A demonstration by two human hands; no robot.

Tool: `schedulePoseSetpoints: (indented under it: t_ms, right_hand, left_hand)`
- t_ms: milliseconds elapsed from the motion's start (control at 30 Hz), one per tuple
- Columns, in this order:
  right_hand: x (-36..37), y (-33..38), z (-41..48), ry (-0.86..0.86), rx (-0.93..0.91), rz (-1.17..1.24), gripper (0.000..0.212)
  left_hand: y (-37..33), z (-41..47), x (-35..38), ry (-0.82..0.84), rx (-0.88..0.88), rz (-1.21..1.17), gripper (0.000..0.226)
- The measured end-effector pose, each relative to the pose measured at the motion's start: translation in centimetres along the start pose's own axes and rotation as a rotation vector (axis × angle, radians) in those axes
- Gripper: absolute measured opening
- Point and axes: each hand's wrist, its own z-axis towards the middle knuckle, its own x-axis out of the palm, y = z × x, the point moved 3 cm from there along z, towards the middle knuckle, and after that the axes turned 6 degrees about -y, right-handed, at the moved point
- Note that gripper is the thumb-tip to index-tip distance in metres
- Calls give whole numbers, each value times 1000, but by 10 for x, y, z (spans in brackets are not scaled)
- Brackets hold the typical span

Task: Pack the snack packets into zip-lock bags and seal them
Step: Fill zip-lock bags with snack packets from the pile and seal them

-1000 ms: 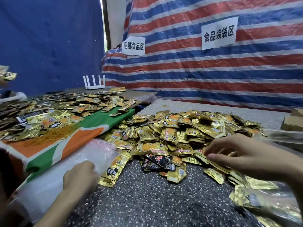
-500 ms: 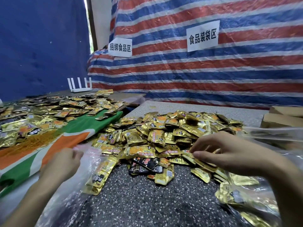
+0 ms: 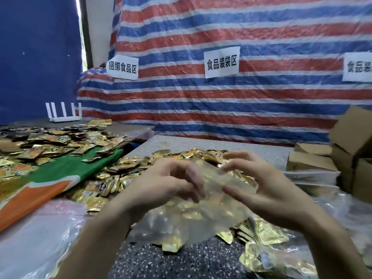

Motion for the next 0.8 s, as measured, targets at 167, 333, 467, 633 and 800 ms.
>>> schedulePoseSetpoints:
  t_ms: [167, 333, 467, 633, 800]
  right_hand:
    - [-12, 1, -5, 113, 139, 63, 10]
    - [-7, -1, -4, 216, 355, 231, 14]
    - [-6, -5, 1, 101, 446, 346, 13]
    - [1, -4, 5, 36, 470, 465, 11]
    - [5, 0, 7, 35, 432, 511, 12]
  left_hand:
    - [4, 27, 3, -123, -8, 40, 29]
    - [17, 45, 13, -202, 25, 67, 21]
    - [16, 46, 14, -575, 131, 328, 15]
    - [13, 41, 28, -198, -63, 151, 39]
    - [10, 37, 45, 94, -68, 73, 28]
